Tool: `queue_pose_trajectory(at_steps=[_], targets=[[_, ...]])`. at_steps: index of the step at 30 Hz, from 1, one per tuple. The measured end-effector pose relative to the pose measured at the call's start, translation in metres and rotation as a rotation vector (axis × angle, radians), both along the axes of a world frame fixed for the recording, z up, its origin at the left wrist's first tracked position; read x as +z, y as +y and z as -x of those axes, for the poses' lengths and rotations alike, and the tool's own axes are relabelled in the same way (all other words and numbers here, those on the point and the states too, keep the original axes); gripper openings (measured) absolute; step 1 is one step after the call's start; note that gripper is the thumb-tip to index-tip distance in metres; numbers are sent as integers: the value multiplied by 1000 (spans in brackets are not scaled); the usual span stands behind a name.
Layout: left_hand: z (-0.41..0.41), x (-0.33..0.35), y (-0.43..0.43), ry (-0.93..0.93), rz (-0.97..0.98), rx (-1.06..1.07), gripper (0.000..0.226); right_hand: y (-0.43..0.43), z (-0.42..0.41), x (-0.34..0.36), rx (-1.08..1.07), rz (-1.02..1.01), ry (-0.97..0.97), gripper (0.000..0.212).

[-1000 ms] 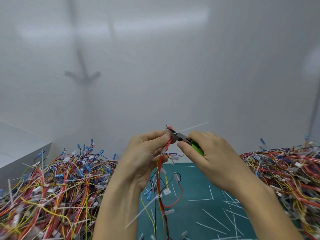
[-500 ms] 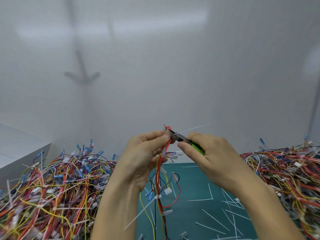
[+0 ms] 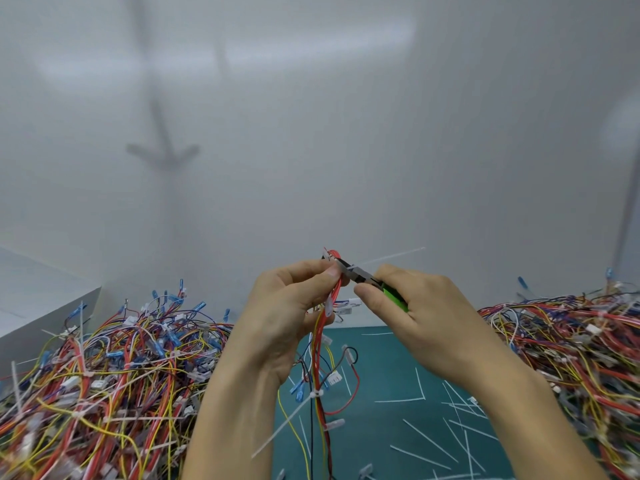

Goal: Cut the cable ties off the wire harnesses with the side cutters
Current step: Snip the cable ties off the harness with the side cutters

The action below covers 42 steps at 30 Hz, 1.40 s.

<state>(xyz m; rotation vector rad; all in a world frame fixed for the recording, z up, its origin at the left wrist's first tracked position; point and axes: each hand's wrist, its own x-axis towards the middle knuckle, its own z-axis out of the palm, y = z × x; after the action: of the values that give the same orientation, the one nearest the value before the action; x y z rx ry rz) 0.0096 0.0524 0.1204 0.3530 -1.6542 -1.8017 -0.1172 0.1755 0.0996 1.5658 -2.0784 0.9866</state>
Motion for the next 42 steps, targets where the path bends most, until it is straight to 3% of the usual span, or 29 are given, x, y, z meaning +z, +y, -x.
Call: queue_pose_trajectory(at_steps=[4, 9, 42], targets=[[-1, -1, -1, 9, 32, 15, 19, -3, -4, -1, -27, -20, 4, 48], [-2, -1, -1, 34, 57, 40, 17, -5, -7, -1, -17, 3, -20, 58], [1, -1, 2, 58, 129, 75, 7, 1, -12, 5, -5, -26, -137, 74]])
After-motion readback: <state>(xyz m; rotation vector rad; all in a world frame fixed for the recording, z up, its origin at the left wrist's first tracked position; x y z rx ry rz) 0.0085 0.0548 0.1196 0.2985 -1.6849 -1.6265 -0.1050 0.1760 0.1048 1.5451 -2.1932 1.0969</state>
